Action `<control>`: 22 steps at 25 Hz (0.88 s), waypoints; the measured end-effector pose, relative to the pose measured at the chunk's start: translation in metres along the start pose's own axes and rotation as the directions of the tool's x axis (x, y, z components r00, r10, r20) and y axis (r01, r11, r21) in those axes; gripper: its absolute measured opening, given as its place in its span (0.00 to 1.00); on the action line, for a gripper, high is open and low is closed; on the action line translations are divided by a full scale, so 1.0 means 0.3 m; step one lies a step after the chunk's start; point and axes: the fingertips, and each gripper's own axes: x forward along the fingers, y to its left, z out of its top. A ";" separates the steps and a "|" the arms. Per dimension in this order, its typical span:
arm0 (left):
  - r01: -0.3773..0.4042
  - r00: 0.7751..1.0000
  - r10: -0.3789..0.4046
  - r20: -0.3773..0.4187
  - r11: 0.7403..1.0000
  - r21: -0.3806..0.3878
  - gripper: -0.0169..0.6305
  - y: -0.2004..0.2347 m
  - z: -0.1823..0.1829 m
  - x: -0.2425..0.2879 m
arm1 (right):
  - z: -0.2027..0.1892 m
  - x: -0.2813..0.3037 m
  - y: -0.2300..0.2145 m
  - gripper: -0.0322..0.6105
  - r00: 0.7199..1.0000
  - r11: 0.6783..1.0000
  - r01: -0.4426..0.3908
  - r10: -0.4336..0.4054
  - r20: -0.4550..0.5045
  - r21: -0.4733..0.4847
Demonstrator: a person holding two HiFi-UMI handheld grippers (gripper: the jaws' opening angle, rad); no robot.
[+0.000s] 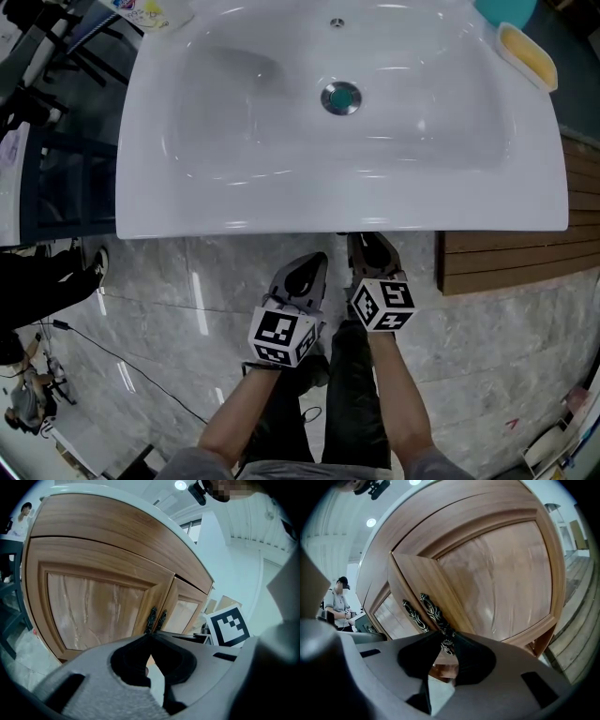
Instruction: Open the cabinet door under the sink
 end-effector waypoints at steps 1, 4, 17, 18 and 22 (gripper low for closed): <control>-0.001 1.000 0.001 -0.002 1.000 -0.002 0.04 -0.001 0.000 0.001 | 0.001 0.000 0.001 0.19 1.000 1.000 0.001 -0.001 0.002 0.000; -0.001 1.000 0.001 -0.008 1.000 -0.004 0.04 -0.006 -0.001 0.000 | 0.001 0.000 -0.001 0.18 1.000 1.000 -0.002 0.002 0.003 0.003; -0.054 0.998 0.052 -0.032 0.997 -0.051 0.04 -0.018 0.016 -0.010 | 0.000 -0.016 -0.001 0.18 0.998 0.997 -0.066 0.066 -0.004 0.026; -0.061 0.998 0.060 -0.032 0.996 -0.057 0.04 -0.019 0.017 -0.012 | -0.003 -0.025 0.000 0.18 0.997 0.997 -0.071 0.071 -0.008 0.023; -0.091 0.996 0.089 -0.022 0.992 -0.085 0.04 -0.034 0.020 -0.030 | -0.022 -0.051 0.003 0.18 0.996 0.996 -0.086 0.086 -0.039 0.003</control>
